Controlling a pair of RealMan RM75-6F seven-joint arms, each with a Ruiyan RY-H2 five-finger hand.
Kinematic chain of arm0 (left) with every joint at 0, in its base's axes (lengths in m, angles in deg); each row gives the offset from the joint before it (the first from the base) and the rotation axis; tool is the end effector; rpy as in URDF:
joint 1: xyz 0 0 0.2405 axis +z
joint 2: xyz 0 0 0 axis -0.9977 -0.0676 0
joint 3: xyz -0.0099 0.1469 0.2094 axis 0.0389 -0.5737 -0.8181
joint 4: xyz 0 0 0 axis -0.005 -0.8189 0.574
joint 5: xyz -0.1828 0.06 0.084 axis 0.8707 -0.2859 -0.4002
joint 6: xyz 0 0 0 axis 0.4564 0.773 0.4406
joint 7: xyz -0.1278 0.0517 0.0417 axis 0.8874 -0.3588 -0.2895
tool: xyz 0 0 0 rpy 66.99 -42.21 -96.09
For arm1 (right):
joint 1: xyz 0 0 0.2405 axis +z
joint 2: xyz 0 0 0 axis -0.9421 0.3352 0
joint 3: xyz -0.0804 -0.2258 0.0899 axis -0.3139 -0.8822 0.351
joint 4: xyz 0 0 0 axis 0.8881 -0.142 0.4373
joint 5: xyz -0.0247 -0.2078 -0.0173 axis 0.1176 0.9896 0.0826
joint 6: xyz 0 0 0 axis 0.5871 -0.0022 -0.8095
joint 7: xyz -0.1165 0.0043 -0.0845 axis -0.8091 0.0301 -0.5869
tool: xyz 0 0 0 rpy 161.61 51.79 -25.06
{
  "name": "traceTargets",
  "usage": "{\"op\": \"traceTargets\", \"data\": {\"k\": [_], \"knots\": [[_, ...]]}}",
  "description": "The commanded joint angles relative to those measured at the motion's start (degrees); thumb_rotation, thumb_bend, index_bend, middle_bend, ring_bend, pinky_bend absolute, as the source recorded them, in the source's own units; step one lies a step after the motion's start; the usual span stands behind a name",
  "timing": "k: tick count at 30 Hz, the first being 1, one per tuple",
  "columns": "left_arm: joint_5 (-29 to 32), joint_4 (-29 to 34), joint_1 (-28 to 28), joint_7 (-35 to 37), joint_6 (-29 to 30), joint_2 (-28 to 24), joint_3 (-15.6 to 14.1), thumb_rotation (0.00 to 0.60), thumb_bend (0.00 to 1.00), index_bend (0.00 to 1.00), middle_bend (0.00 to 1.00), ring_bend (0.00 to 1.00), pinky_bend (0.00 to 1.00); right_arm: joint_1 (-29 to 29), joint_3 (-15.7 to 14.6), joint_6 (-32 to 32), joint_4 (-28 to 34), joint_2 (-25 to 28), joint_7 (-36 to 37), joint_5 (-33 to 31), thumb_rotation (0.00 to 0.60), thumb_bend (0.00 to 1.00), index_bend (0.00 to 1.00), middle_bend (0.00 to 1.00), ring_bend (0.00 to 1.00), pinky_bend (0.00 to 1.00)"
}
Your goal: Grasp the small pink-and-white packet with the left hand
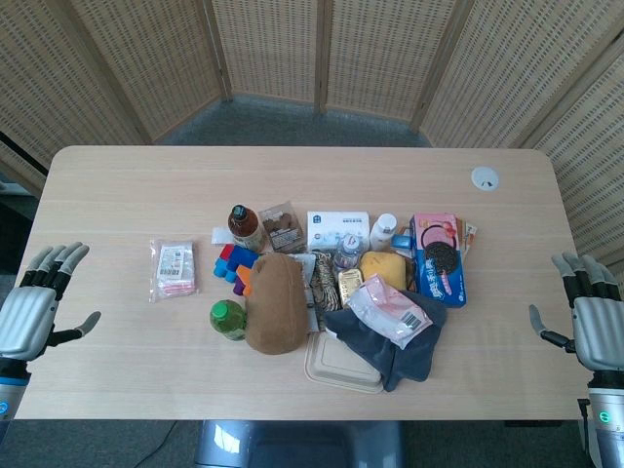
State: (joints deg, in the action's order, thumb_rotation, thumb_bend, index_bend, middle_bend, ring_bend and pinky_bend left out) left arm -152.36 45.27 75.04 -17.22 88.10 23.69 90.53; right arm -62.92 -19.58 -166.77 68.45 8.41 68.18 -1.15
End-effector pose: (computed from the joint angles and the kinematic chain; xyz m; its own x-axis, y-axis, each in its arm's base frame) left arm -0.2608 0.2113 0.1630 0.2895 0.0426 0.9562 0.9526 -0.1103 -0.2835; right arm -0.2986 -0.2125 0.1846 0.4600 0.0686 0.8853 -0.8878 0.0559 0.4569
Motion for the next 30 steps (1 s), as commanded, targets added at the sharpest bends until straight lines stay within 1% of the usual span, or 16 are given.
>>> {"op": "traceTargets", "data": {"k": [1, 10, 17, 21, 26, 30], "knots": [[-0.2, -0.5, 0.0, 0.5, 0.0, 0.4, -0.1, 0.6, 0.3, 0.0, 0.0, 0.0, 0.0, 0.0, 0.0, 0.0, -0.1, -0.1, 0.1, 0.0, 0.336, 0.42, 0.0, 0.0, 0.0, 0.0], [0.4, -1.1, -0.2, 0.9, -0.8, 0.1, -0.2, 0.6, 0.3, 0.0, 0.0, 0.0, 0.0, -0.6, -0.3, -0.7, -0.1, -0.3, 0.8, 0.2, 0.336, 0.42, 0.0, 0.0, 0.0, 0.0], [2.7, -2.5, -2.0, 1.0, -4.5, 0.7, 0.4, 0.6, 0.3, 0.0, 0.0, 0.0, 0.0, -1.2, -0.5, -1.1, 0.4, 0.1, 0.3, -0.2, 0.333, 0.41, 0.0, 0.0, 0.0, 0.0], [4.6, -4.7, -3.9, 1.0, -8.2, 2.0, 0.8, 0.6, 0.3, 0.0, 0.0, 0.0, 0.0, -1.1, -0.4, -0.6, 0.7, 0.5, -0.1, -0.6, 0.333, 0.41, 0.0, 0.0, 0.0, 0.0], [7.9, -8.4, -7.3, 0.9, -14.3, 4.5, 1.7, 0.6, 0.3, 0.0, 0.0, 0.0, 0.0, -1.0, -0.3, -0.3, 0.9, 0.3, 0.2, -1.2, 0.338, 0.42, 0.0, 0.0, 0.0, 0.0], [12.1, -11.1, -10.8, -0.7, -21.5, 6.3, 2.0, 0.6, 0.3, 0.0, 0.0, 0.0, 0.0, -1.4, -0.4, -0.2, 0.6, 0.2, 0.4, -1.9, 0.338, 0.41, 0.0, 0.0, 0.0, 0.0]]}}
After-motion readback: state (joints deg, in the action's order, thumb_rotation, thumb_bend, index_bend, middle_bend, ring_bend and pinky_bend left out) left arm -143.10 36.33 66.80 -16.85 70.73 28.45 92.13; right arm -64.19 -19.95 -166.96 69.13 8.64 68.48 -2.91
